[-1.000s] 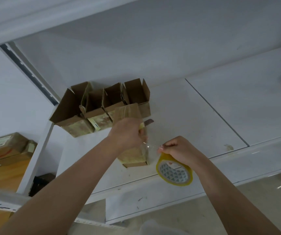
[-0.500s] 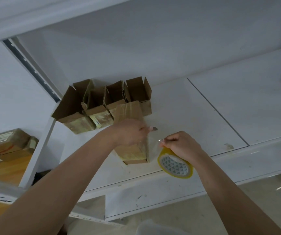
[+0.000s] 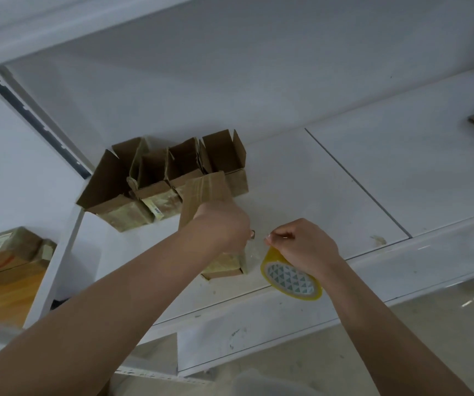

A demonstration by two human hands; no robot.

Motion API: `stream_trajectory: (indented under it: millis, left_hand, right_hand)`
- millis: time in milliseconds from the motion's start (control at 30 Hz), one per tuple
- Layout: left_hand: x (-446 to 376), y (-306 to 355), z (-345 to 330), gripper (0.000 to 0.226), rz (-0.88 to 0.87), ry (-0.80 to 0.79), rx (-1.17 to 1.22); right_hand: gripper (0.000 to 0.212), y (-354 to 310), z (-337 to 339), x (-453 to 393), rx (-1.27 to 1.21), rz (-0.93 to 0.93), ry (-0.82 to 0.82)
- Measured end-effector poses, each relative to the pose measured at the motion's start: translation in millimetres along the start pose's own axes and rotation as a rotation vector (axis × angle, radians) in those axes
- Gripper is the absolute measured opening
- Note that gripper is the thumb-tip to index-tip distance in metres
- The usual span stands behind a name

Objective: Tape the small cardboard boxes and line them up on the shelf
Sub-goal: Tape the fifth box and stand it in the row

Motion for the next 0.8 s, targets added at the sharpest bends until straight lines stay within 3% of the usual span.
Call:
stream_trajectory:
  millis: [133,200,333,500,567,700,800]
  left_hand:
    - [1.2,-18.1,4.1,0.038,-0.089,0.02,0.455]
    - [0.5,-31.9,3.1,0.035,-0.05,0.148,0.587]
    - [-0.1,-38.0,-10.3,0.027,0.117,0.328,0.554]
    - [2.7,-39.3,-11.2,0.02,0.16,0.307,0.598]
    - [4.9,-32.6,-9.8,0.016,0.197,0.287,0.501]
    - [4.8,-15.7,-11.7,0.056,0.302,0.269,0.29]
    - [3.8,-23.9,-10.1,0.068,0.3,0.285,0.449]
  right_hand:
    - [0.022,10.9,-4.6,-0.5,-0.004,-0.07,-0.032]
    - [0.021,12.5,-7.9,-1.4,-0.026,-0.079,-0.04]
    - [0.022,11.1,-16.3,-3.5,-0.031,-0.09,-0.066]
    - [0.015,22.7,-9.1,-6.6,0.018,-0.158,-0.061]
    - [0.015,23.6,-4.3,-7.9,0.049,-0.155,-0.038]
    - [0.016,24.1,-5.5,-5.5,0.029,-0.138,-0.026]
    - [0.017,27.0,-4.6,-2.4,0.027,-0.137,-0.021]
Point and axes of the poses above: each hand's wrist, its own x-axis away from the middle knuckle, its own z-axis out of the back of the hand, y = z × x, the point moved 6 cm from there along -x, towards the middle knuckle, and after that the axes turned 6 degrees about z, right-handed, at the moved point
